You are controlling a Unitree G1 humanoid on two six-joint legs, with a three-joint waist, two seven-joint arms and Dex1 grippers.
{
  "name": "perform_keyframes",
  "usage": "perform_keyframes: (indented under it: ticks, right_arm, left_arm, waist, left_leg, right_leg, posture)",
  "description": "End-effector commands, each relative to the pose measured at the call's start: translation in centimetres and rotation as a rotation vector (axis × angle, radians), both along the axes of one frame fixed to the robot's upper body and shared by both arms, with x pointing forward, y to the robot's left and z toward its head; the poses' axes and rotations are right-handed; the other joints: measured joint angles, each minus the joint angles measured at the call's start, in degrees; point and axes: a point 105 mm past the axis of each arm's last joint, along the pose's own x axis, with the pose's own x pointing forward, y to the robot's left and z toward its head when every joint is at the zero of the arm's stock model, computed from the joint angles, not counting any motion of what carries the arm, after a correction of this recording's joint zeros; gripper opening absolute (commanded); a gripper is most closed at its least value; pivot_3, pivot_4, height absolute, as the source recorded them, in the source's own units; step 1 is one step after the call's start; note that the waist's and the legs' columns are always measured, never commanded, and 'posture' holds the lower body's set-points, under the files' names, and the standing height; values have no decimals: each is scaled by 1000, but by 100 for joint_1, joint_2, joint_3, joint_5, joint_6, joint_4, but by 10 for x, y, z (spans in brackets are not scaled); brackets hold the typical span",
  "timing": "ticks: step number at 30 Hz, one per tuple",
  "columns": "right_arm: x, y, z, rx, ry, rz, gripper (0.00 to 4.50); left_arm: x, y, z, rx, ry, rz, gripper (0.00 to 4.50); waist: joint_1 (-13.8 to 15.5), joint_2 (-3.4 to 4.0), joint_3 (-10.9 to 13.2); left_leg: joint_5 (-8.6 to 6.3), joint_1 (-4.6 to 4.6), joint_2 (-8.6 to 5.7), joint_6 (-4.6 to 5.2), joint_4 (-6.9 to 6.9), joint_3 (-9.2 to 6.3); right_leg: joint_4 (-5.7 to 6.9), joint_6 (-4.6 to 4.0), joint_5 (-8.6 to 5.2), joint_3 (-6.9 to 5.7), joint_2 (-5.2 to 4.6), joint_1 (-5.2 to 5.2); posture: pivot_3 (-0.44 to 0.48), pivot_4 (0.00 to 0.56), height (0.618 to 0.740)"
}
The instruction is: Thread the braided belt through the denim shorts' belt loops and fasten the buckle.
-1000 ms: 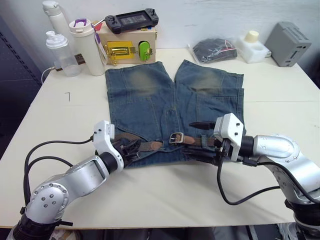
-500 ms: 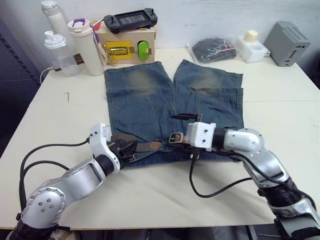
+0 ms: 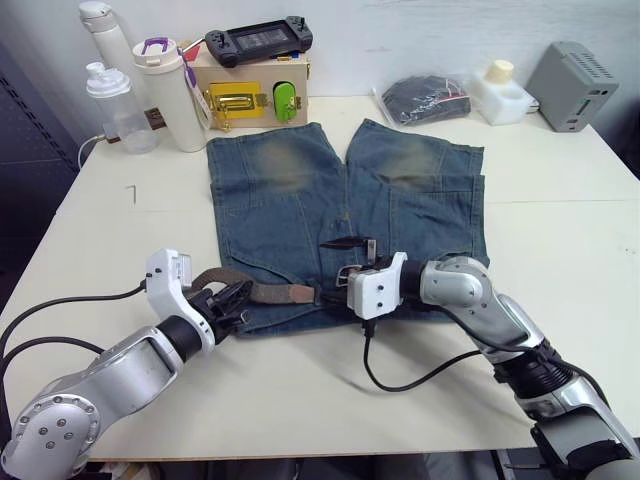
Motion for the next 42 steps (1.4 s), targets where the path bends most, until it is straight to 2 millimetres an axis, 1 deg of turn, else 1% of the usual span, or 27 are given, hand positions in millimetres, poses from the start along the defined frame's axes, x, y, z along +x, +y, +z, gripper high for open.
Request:
perform_keyframes:
  ticks: [1, 4, 8, 11, 16, 20, 23, 24, 26, 28, 32, 35, 37, 42]
  right_arm:
    - [4, -6, 11, -26, -76, 31, 4433]
    - [4, -3, 5, -55, -93, 68, 4433]
    - [5, 8, -4, -89, -143, 112, 4433]
    - [6, 16, -4, -82, -165, 133, 4433]
    - [2, 31, -11, -109, -213, 187, 4433]
    - [1, 39, -10, -99, -233, 210, 4433]
    - [3, 41, -6, -74, -233, 208, 4433]
    - [6, 41, -2, -44, -225, 186, 4433]
    - [13, 40, 7, 21, -210, 142, 4433]
    - [17, 37, 12, 43, -226, 119, 4433]
    - [20, 33, 19, 77, -254, 93, 4433]
    - [19, 30, 18, 80, -254, 87, 4433]
    - [20, 26, 16, 69, -244, 76, 4433]
    - [25, 2, 16, 19, -236, 25, 4433]
  left_arm:
    - [-3, -1, 11, -4, -49, -4, 0]
    - [-3, 4, 11, 2, -47, 12, 0]
    - [-9, 13, 14, 9, -43, 44, 0]
    - [-12, 19, 17, 4, -43, 64, 0]
    - [-15, 23, 19, -7, -45, 93, 0]
    - [-15, 24, 22, -25, -53, 108, 0]
    - [-16, 23, 20, -16, -48, 106, 0]
    - [-17, 22, 20, -13, -46, 101, 0]
    - [-17, 21, 19, -11, -45, 96, 0]
    - [-17, 21, 18, -10, -43, 96, 0]
    - [-17, 21, 17, -14, -38, 95, 0]
    - [-15, 18, 17, -33, -38, 89, 0]
    - [-15, 15, 17, -48, -36, 81, 0]
    - [-10, 9, 17, -99, -34, 78, 0]
  waist:
    - [-17, 0, 0]
    - [-64, 0, 0]
    - [-111, 0, 0]
    - [-134, -1, -1]
    - [-135, -3, -2]
    - [-136, -4, -3]
    - [-136, -4, -3]
    - [-136, -4, -3]
    - [-139, -4, -3]
    - [-140, -4, -3]
    - [-142, -4, -3]
    - [-139, -4, -3]
    - [-126, -4, -3]
    - [-87, -4, -3]
  left_leg:
    - [0, 0, 0, 0, 0, 0]
    - [-1, 1, 0, -1, 0, -2]
    - [-4, 1, 0, -6, 0, -2]
    - [-7, 1, 0, -13, 1, -2]
    - [-17, -1, 0, -21, 16, 1]
    - [-44, -8, 3, -29, 64, 0]
    - [-65, -19, 9, -27, 96, 2]
    - [-67, -20, 9, -27, 98, 3]
    - [-69, -20, 9, -27, 100, 4]
    - [-69, -23, 9, -27, 102, 5]
    - [-70, -23, 9, -28, 106, 5]
    - [-70, -23, 9, -28, 108, 5]
    - [-70, -24, 9, -28, 111, 5]
    - [-73, -29, 7, -25, 123, 4]
  right_leg:
    - [1, 0, 0, -1, 0, 0]
    - [17, 0, 0, -1, -1, -4]
    - [45, 0, 0, -1, -4, -19]
    - [70, 0, 0, 0, -4, -34]
    - [104, 0, 0, 1, -6, -53]
    - [170, -3, -2, 1, -6, -78]
    - [195, -50, -28, -1, 0, -87]
    - [196, -66, -36, -1, 0, -87]
    - [201, -70, -38, -1, 0, -88]
    - [208, -71, -39, 0, 1, -93]
    - [221, -72, -39, 1, 1, -96]
    - [227, -72, -40, 1, 1, -97]
    - [228, -73, -40, 1, 1, -97]
    - [233, -73, -40, 1, 1, -96]
  posture:
    - [0, 150, 645]
    - [0, 150, 645]
    - [0, 150, 645]
    - [0, 150, 645]
    - [0, 150, 645]
    - [0, 150, 645]
    - [0, 150, 645]
    - [0, 150, 645]
    - [0, 150, 645]
    - [0, 150, 645]
    - [0, 150, 645]
    - [0, 150, 645]
    - [0, 150, 645]
    - [0, 150, 645]
